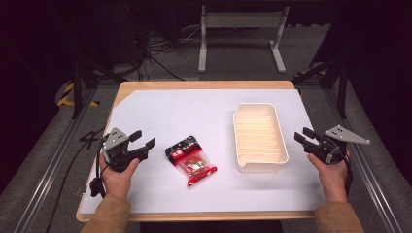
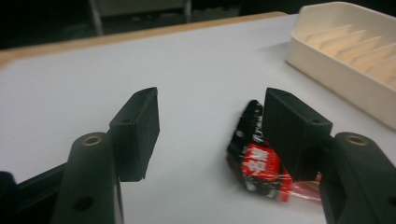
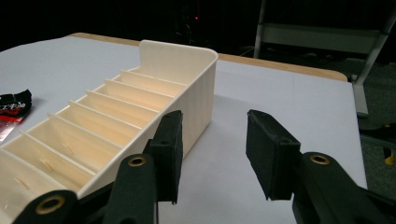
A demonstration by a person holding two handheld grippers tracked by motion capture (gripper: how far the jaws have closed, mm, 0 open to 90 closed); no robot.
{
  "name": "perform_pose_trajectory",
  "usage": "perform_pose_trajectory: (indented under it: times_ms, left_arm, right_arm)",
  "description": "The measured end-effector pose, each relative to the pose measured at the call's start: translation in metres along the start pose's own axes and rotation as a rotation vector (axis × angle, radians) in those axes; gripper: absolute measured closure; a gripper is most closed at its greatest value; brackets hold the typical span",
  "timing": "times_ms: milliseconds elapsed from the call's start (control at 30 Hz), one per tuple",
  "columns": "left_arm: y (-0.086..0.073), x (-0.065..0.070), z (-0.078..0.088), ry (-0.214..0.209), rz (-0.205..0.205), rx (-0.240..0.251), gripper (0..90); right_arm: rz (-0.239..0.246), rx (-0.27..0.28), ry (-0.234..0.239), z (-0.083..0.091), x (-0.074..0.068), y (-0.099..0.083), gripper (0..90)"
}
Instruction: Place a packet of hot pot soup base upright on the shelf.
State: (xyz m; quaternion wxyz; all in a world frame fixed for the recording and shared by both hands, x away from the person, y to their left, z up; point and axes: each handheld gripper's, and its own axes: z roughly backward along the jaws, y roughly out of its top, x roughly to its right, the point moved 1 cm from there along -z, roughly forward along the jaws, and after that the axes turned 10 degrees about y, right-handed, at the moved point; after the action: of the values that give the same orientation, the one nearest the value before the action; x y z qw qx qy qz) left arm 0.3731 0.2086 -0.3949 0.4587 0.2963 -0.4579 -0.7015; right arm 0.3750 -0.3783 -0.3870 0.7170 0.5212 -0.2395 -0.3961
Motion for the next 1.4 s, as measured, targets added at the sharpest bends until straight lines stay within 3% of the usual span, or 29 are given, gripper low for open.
perform_pose_trajectory:
  times_ms: [133,233,433,500,533,633,733,767,800,867,1033,1133,1267,1400]
  left_arm:
    - [0.000,-0.003,0.000,-0.009,-0.014,-0.036,35.7]
    - [0.000,-0.005,-0.002,-0.034,0.017,-0.048,34.4]
    - [0.004,-0.003,-0.008,-0.078,0.039,-0.105,32.0]
    - [0.007,-0.003,-0.011,-0.119,0.072,-0.125,32.1]
    - [0.009,-0.003,-0.013,-0.170,0.091,-0.131,32.2]
    - [0.009,0.000,-0.017,-0.212,0.105,-0.150,32.6]
    - [0.006,0.008,-0.029,-0.202,0.086,-0.228,32.8]
    - [0.005,0.011,-0.033,-0.172,0.065,-0.247,32.9]
    - [0.004,0.015,-0.037,-0.117,0.041,-0.268,33.5]
    - [0.003,0.020,-0.044,-0.100,0.017,-0.283,35.8]
    - [-0.001,0.026,-0.055,-0.119,0.017,-0.306,36.3]
    - [-0.005,0.026,-0.061,-0.134,0.045,-0.329,36.3]
    - [-0.011,0.022,-0.072,-0.176,0.095,-0.390,36.7]
    - [-0.016,0.021,-0.080,-0.172,0.097,-0.439,38.8]
  right_arm:
    - [0.016,0.033,-0.006,0.006,-0.005,0.010,55.4]
    - [0.044,0.041,-0.008,0.007,-0.010,0.016,54.4]
    - [0.075,0.037,0.010,0.005,-0.022,0.023,52.5]
    - [0.088,0.029,0.004,0.005,-0.025,0.024,52.5]
    - [0.087,0.016,-0.001,0.004,-0.026,0.025,52.7]
    - [0.036,-0.001,0.026,0.005,-0.027,0.027,53.3]
    - [0.010,-0.009,0.038,0.006,-0.026,0.026,53.7]
    - [0.001,-0.008,0.042,0.006,-0.026,0.026,53.7]
    - [-0.009,-0.009,0.045,0.006,-0.026,0.026,53.5]
    - [-0.006,-0.016,0.043,0.005,-0.026,0.026,51.4]
    - [0.002,-0.039,0.039,0.004,-0.028,0.026,49.3]
    - [0.011,-0.052,0.033,0.003,-0.029,0.025,49.4]
    - [0.013,-0.054,0.027,0.002,-0.031,0.024,48.8]
    - [0.015,-0.063,0.036,0.001,-0.031,0.023,48.4]
